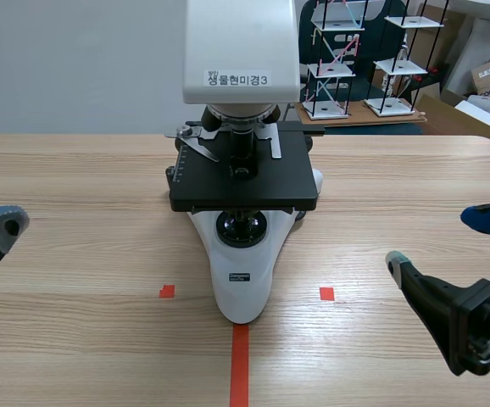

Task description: Return to the home posture

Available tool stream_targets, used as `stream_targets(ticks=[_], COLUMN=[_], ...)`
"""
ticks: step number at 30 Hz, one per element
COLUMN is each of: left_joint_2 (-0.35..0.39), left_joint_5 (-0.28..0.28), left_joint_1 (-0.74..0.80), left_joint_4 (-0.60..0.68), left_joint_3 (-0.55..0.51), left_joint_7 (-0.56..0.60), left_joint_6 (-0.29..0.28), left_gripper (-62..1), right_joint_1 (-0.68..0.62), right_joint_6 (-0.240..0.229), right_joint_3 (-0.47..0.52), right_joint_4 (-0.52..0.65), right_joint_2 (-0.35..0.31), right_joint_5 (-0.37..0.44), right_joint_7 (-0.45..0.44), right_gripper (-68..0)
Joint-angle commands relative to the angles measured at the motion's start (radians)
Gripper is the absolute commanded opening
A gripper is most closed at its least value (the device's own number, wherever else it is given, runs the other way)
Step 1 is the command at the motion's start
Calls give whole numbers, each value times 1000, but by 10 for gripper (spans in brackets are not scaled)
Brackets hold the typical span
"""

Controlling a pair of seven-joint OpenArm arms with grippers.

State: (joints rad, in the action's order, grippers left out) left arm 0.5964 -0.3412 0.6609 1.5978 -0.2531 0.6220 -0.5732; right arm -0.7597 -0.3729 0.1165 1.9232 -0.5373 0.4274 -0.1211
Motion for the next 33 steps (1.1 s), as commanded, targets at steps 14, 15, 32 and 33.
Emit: stream_targets(ticks=[14, 15, 32, 33], left_joint_2=[-190, -198, -283, -282], left_joint_5=[103, 103, 154, 154], left_joint_1=[221, 228, 334, 346], left_joint_4=[32, 35, 85, 93], left_joint_3=[-52, -52, -52, -55], left_joint_7=[139, 149, 209, 225], left_joint_6=[54, 55, 100, 100], left_gripper=[-36, -36, -37, -37], right_joint_1=[9, 9, 9, 9], right_joint_6=[6, 6, 6, 6], right_joint_3=[7, 7, 7, 7], right_joint_4=[6, 6, 6, 6], right_joint_2=[0, 0, 0, 0], right_joint_5=[4, 4, 3, 3], right_joint_7=[-11, -11, -11, -11], right_gripper=[-97, -97, -97, -97])
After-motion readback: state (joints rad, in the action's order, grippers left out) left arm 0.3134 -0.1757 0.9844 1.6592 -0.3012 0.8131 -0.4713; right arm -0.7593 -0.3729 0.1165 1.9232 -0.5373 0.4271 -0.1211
